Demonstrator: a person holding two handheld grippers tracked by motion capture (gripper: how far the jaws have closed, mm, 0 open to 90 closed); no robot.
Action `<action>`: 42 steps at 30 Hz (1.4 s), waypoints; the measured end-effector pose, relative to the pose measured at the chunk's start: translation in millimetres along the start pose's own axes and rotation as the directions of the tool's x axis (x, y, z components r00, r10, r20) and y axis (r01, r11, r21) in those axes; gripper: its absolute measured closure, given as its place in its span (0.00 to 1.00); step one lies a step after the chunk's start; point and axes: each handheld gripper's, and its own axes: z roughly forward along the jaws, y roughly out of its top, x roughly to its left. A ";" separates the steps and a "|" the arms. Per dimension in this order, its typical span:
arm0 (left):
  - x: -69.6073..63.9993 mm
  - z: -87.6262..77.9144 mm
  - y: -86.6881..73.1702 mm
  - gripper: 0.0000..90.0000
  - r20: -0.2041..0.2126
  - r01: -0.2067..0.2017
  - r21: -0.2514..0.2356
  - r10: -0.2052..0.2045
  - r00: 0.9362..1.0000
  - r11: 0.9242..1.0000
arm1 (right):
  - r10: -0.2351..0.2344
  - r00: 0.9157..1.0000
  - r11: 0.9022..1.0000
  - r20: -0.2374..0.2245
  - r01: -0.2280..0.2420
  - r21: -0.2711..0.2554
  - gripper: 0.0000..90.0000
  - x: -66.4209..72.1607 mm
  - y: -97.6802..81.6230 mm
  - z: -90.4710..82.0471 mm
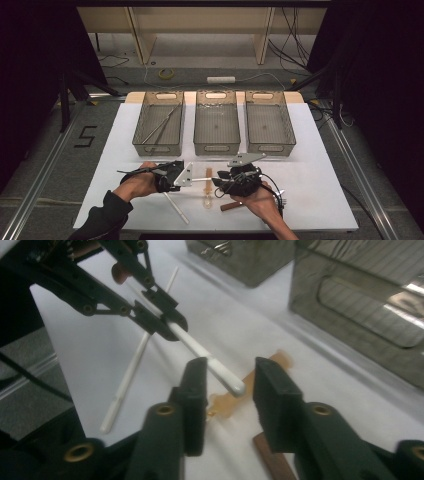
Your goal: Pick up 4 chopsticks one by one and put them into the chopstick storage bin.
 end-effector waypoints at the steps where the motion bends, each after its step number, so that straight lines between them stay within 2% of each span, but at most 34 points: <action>1: 0.9 -0.4 -1.4 0.93 -0.010 0.006 0.013 -0.005 1.000 1.000 | 0.006 1.000 1.000 0.009 -0.006 -0.008 0.68 -1.0 0.6 -2.4; 6: 4.5 -2.6 -5.7 0.93 -0.012 0.061 0.001 -0.061 0.998 0.998 | 0.017 0.999 0.999 0.039 -0.015 -0.048 0.57 -6.2 3.5 -13.2; 10: 7.1 -3.5 -6.7 0.93 -0.005 0.122 -0.015 -0.122 0.993 0.992 | 0.016 0.998 0.998 0.058 -0.013 -0.061 0.52 -7.3 2.3 -17.6; 11: 7.9 -4.2 -6.9 0.93 -0.009 0.126 -0.015 -0.126 0.992 0.992 | 0.015 0.998 0.998 0.057 -0.012 -0.064 0.51 -7.6 1.3 -18.5; 14: 10.6 -5.8 -7.3 0.93 -0.012 0.174 -0.037 -0.175 0.985 0.984 | 0.009 0.998 0.998 0.060 -0.005 -0.068 0.50 -7.5 -1.7 -20.7; 15: 11.3 -6.3 -7.4 0.93 -0.010 0.201 -0.045 -0.201 0.979 0.979 | 0.008 0.998 0.998 0.062 -0.004 -0.067 0.50 -7.2 -2.8 -21.9; 20: 16.6 -14.4 -8.8 0.93 -0.027 0.250 -0.069 -0.253 0.967 0.966 | 0.011 0.998 0.997 0.063 -0.006 -0.078 0.47 -8.5 -9.7 -26.3; 22: 19.4 -18.6 -9.2 0.93 -0.039 0.279 -0.080 -0.282 0.959 0.957 | 0.012 0.998 0.996 0.063 -0.007 -0.084 0.46 -9.4 -13.0 -27.9; 24: 23.3 -24.1 -9.9 0.93 -0.047 0.313 -0.095 -0.318 0.947 0.945 | 0.017 0.998 0.996 0.064 -0.011 -0.088 0.46 -10.5 -16.0 -29.6; 26: 27.6 -30.3 -10.4 0.93 -0.066 0.344 -0.107 -0.352 0.934 0.933 | 0.021 0.998 0.996 0.064 -0.015 -0.093 0.45 -11.7 -18.4 -31.6; 27: 30.0 -33.4 -10.8 0.93 -0.073 0.368 -0.115 -0.378 0.923 0.923 | 0.023 0.998 0.996 0.062 -0.017 -0.092 0.44 -12.2 -19.8 -32.7; 28: 33.1 -36.5 -11.8 0.93 -0.072 0.398 -0.129 -0.409 0.910 0.908 | 0.022 0.998 0.996 0.064 -0.016 -0.091 0.43 -12.6 -21.4 -33.8; 29: 36.8 -39.3 -13.8 0.93 -0.054 0.433 -0.148 -0.444 0.894 0.889 | 0.025 0.998 0.995 0.065 -0.019 -0.094 0.42 -12.7 -23.3 -34.6; 30: 40.7 -42.0 -16.1 0.93 -0.047 0.459 -0.162 -0.472 0.880 0.873 | 0.023 0.998 0.995 0.065 -0.016 -0.094 0.41 -13.0 -25.3 -35.6; 31: 44.7 -44.3 -18.4 0.93 -0.054 0.481 -0.168 -0.496 0.867 0.860 | 0.017 0.998 0.996 0.067 -0.011 -0.093 0.41 -13.2 -27.2 -36.5; 32: 48.2 -46.5 -20.2 0.93 -0.065 0.500 -0.169 -0.516 0.854 0.849 | 0.014 0.997 0.996 0.070 -0.008 -0.093 0.41 -13.2 -28.9 -37.7; 33: 51.8 -48.5 -21.9 0.93 -0.075 0.513 -0.172 -0.531 0.844 0.841 | 0.016 0.997 0.995 0.070 -0.009 -0.095 0.40 -13.2 -30.4 -39.1; 34: 55.0 -50.3 -23.2 0.93 -0.077 0.534 -0.178 -0.553 0.830 0.826 | 0.019 0.998 0.995 0.067 -0.012 -0.098 0.40 -13.6 -31.5 -40.6; 36: 61.6 -53.5 -25.2 0.93 -0.085 0.563 -0.198 -0.586 0.806 0.802 | 0.021 0.997 0.994 0.071 -0.014 -0.104 0.40 -14.2 -33.2 -43.4; 38: 68.6 -55.9 -26.9 0.93 -0.097 0.586 -0.205 -0.612 0.785 0.784 | 0.022 0.997 0.994 0.074 -0.014 -0.110 0.40 -15.0 -34.7 -45.5; 39: 72.3 -57.0 -27.8 0.93 -0.100 0.601 -0.215 -0.629 0.771 0.770 | 0.023 0.997 0.994 0.075 -0.015 -0.110 0.40 -15.3 -35.5 -46.5; 41: 80.2 -59.1 -29.4 0.93 -0.105 0.618 -0.229 -0.650 0.753 0.752 | 0.025 0.997 0.994 0.074 -0.017 -0.112 0.40 -15.7 -37.2 -47.4; 42: 84.4 -60.1 -30.1 0.93 -0.114 0.623 -0.232 -0.657 0.745 0.747 | 0.027 0.997 0.994 0.074 -0.019 -0.109 0.39 -15.6 -38.1 -47.7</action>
